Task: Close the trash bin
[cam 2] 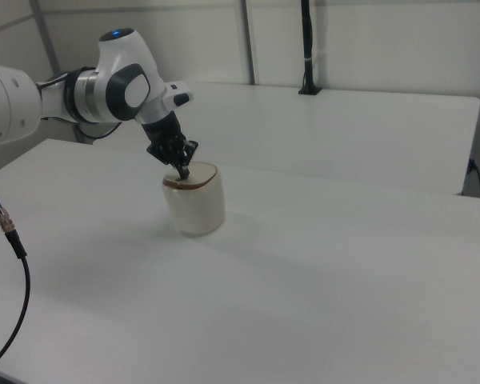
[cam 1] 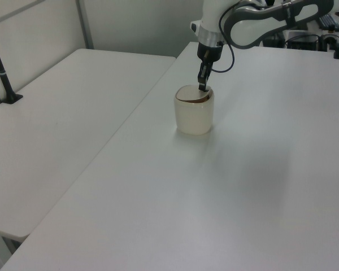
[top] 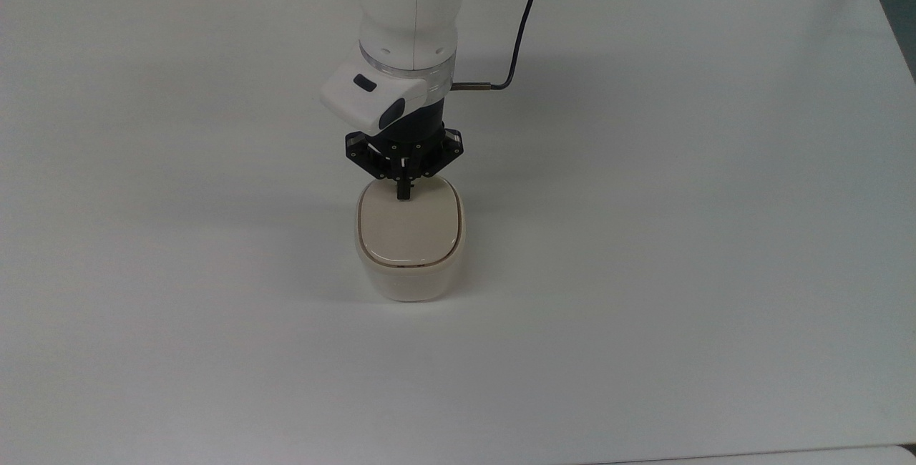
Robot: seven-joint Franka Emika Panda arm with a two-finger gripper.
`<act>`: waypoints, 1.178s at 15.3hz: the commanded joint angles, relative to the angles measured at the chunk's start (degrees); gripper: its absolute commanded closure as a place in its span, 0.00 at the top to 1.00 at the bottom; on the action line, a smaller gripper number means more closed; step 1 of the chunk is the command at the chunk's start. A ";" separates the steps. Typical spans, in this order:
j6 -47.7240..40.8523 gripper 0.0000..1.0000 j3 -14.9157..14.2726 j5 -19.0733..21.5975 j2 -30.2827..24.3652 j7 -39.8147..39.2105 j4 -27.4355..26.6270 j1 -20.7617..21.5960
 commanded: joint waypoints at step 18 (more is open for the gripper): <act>-12.75 0.06 -0.33 -0.25 -8.00 1.54 0.38 0.00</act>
